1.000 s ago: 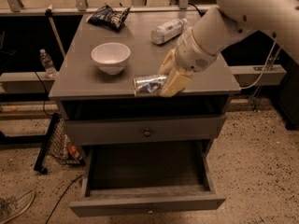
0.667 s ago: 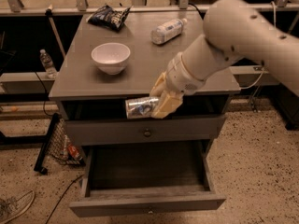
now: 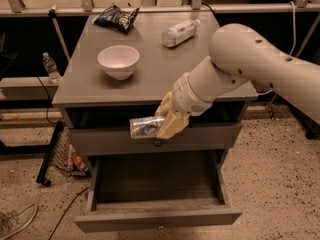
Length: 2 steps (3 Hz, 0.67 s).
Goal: Place redbull can into middle drawer
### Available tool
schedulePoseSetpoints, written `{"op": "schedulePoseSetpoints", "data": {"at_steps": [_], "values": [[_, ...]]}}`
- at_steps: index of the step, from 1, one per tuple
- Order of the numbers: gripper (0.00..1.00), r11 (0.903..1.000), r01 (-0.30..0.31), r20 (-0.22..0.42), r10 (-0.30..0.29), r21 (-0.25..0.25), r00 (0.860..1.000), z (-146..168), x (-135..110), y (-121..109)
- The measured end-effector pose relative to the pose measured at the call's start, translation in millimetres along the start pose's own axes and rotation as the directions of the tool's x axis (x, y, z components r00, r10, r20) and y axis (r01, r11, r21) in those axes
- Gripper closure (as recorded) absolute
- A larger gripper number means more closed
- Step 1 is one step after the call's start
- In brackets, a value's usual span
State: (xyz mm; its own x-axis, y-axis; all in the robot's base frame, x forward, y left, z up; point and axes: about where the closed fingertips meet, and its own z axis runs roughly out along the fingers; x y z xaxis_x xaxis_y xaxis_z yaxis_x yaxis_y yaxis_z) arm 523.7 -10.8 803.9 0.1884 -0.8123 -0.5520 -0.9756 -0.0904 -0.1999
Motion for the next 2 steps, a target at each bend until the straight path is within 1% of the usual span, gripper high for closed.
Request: {"op": "schedulePoseSetpoints", "data": {"at_steps": [1,2], "values": [[1.00,0.9999,-0.017,-0.017,0.017,0.000,1.000,5.9,6.0,2.9],[1.00,0.9989,-0.047,-0.022,0.046,-0.008,0.999,29.0,19.4,12.2]]}}
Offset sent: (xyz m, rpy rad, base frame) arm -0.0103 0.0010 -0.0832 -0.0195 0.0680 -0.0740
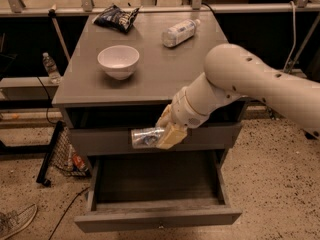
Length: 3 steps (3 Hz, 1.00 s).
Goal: Place redbull can into middle drawer
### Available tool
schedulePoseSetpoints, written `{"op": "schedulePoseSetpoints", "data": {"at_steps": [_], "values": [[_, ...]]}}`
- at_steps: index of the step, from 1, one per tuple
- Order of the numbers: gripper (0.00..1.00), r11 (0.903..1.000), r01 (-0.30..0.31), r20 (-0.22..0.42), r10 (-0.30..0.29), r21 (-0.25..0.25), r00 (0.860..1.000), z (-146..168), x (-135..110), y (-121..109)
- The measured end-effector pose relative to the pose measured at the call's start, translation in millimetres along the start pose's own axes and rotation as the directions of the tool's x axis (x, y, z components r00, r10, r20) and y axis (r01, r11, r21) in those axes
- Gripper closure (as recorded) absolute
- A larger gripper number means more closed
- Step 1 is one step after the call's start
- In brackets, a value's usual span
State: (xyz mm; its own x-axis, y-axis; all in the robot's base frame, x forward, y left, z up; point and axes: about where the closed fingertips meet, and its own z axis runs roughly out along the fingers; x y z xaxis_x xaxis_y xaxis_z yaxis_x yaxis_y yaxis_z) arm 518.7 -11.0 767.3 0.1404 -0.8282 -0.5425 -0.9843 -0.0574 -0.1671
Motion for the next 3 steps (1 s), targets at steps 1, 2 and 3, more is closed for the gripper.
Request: {"op": "schedulePoseSetpoints", "data": {"at_steps": [1,2,3], "values": [[1.00,0.9993,-0.038,0.001,0.038,-0.002,0.999,27.2,20.3,9.7],[1.00,0.9976,-0.070,0.011,0.070,-0.006,0.998,53.3,39.5,17.5],[1.00,0.9946,-0.103,0.033,0.103,-0.013,0.994,86.4,62.1,22.3]]}}
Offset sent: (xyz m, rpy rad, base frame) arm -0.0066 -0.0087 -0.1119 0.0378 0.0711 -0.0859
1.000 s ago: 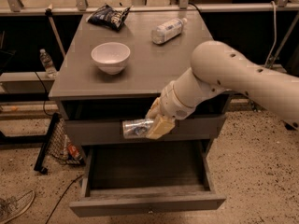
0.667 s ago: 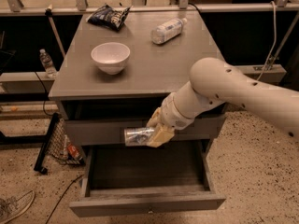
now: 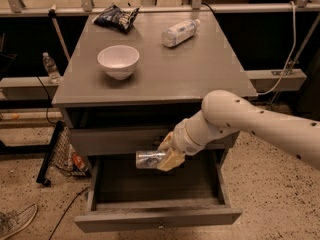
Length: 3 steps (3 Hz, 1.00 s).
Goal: Place redbull can into middle drawer
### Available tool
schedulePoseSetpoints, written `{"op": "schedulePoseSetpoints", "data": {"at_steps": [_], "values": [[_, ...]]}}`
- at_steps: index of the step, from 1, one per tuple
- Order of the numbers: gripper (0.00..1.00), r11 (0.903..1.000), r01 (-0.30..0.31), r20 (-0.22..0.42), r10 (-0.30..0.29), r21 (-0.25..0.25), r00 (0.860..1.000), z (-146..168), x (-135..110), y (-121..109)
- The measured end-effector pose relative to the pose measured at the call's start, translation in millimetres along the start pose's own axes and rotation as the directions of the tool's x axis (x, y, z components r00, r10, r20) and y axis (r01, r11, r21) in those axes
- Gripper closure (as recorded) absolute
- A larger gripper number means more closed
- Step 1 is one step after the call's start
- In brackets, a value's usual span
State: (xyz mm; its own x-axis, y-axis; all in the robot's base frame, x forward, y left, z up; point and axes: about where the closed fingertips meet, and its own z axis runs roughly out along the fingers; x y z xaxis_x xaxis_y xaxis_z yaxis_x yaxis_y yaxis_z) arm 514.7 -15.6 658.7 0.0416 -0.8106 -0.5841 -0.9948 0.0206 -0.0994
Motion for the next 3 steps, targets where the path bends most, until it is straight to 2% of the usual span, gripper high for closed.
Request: {"op": "schedulePoseSetpoints", "data": {"at_steps": [1,2,3], "values": [[1.00,1.0000,-0.007,0.006,0.007,0.003,1.000,9.7,4.8,3.9],[1.00,0.9996,-0.021,0.009,0.021,0.021,1.000,40.4,15.6,12.4],[1.00,0.9987,-0.035,0.047,0.033,0.037,0.998,69.4,24.5,14.4]]}}
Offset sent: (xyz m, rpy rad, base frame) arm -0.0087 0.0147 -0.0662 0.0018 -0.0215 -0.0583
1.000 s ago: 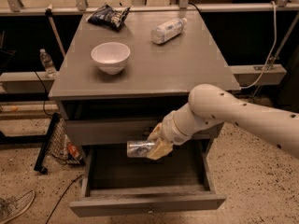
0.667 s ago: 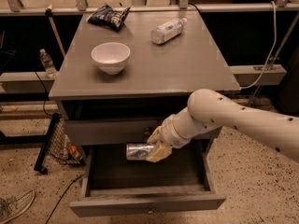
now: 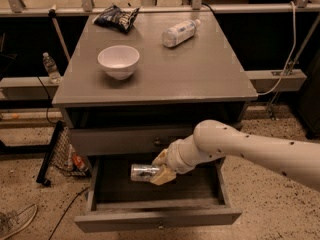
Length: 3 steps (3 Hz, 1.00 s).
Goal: Place redbull can into middle drawer
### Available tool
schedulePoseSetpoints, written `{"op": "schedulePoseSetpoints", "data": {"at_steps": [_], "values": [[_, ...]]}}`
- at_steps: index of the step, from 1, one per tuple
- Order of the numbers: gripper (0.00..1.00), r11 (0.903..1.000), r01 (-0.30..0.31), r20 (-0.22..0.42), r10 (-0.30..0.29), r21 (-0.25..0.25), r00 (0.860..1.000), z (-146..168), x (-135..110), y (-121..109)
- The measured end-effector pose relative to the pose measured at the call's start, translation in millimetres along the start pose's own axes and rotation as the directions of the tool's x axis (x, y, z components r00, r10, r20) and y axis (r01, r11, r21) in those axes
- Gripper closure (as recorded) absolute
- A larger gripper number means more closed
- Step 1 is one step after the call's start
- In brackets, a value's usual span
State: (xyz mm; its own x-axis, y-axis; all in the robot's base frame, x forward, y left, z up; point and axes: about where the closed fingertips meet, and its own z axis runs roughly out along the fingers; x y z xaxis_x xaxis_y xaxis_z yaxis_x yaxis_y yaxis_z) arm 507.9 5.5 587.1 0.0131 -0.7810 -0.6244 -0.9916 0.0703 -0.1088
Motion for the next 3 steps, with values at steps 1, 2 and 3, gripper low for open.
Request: {"op": "schedulePoseSetpoints", "data": {"at_steps": [1,2,3], "values": [[1.00,0.9997,-0.010,0.055,0.009,0.020,0.998,29.5,9.3,-0.5],[1.00,0.9996,-0.010,0.078,0.008,0.026,0.997,61.3,18.1,1.3],[1.00,0.9997,-0.014,0.081,0.012,0.021,0.997,89.8,28.1,4.6]]}}
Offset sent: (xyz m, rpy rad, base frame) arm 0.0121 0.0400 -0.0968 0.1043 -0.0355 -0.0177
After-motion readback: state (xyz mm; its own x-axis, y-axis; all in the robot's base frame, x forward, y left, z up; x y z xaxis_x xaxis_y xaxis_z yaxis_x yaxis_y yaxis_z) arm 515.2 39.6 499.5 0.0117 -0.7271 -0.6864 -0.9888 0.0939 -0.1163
